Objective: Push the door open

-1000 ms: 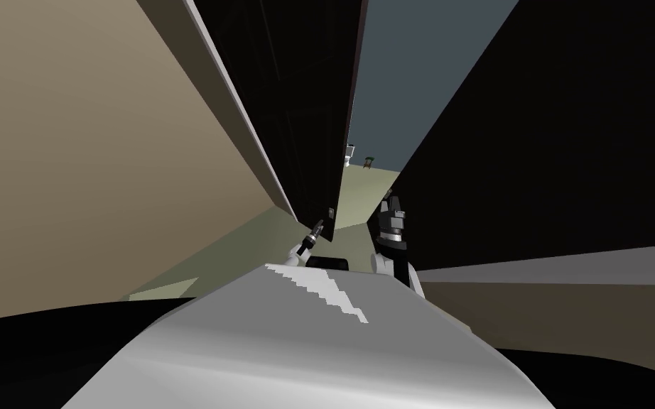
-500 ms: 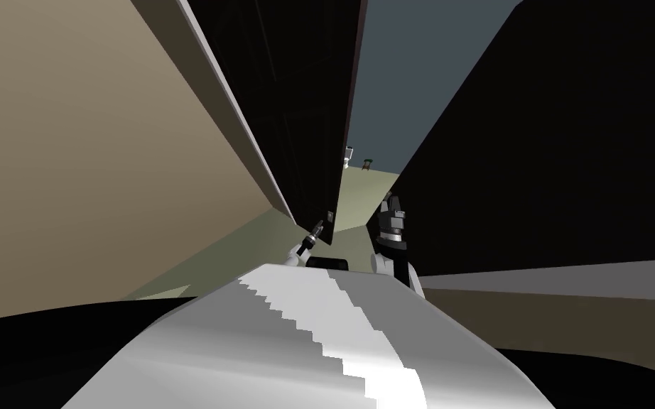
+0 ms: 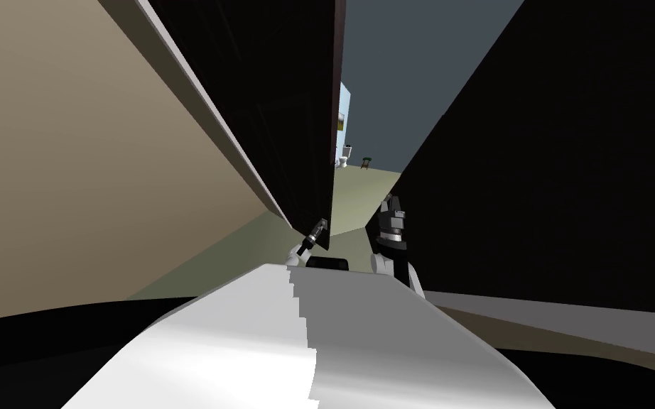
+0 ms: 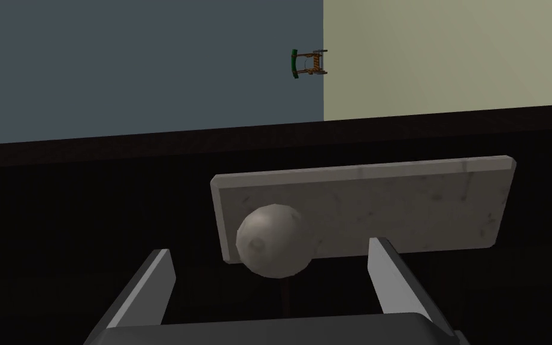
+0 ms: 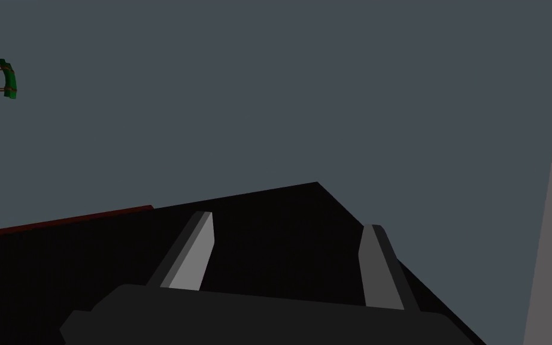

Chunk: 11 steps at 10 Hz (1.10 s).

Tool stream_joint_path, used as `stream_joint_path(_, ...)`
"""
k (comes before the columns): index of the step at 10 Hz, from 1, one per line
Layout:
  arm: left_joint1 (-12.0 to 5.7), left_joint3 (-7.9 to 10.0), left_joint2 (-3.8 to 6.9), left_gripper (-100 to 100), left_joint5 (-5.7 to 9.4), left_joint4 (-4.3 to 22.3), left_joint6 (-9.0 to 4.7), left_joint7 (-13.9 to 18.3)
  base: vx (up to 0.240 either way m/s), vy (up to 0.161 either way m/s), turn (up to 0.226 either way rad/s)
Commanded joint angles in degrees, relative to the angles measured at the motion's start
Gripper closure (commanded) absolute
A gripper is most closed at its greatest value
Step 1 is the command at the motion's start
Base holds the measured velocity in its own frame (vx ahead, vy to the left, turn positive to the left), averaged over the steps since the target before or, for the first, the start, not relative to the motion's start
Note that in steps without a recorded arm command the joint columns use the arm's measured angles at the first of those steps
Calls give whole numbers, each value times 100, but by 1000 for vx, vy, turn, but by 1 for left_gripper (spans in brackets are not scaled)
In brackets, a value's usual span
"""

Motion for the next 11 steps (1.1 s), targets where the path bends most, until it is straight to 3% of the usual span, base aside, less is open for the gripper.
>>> stream_joint_path(1,-8,26,-58,-100,11,33,-11,-25,185,-82,-35)
stream_joint_path(2,-6,16,-35,-100,7,29,-13,-15,72,-35,14)
stream_joint_path(3,-6,16,-35,100,7,29,-13,-15,-15,5,-7)
stream_joint_path(8,-6,16,-35,100,7,29,-13,-15,-12,6,-3)
stream_joint_path(11,-11,162,31,100,71,61,4,-95,131,-78,22)
